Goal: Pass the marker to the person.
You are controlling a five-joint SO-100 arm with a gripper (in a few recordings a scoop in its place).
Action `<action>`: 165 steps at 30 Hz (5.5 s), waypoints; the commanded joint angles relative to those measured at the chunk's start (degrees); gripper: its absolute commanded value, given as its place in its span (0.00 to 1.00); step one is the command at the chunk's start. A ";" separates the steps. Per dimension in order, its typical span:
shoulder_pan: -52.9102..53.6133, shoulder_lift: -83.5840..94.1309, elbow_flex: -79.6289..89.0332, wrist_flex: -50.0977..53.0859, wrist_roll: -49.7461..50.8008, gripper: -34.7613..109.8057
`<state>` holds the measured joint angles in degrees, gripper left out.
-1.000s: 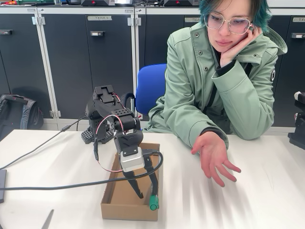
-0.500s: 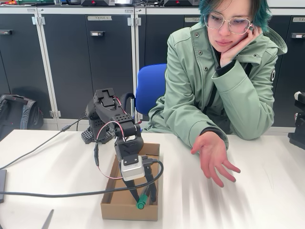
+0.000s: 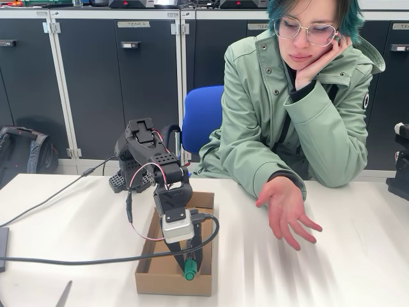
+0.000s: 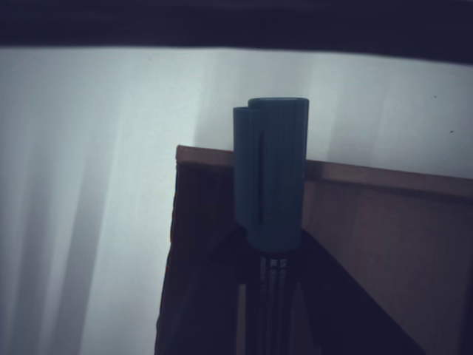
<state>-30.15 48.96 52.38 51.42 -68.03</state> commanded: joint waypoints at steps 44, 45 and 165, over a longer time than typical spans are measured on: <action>-16.96 62.14 30.06 2.11 10.11 0.21; -17.40 62.58 30.76 -0.53 10.63 0.21; -17.93 17.75 2.90 -36.74 22.85 0.21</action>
<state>-45.88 59.85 58.80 9.84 -45.88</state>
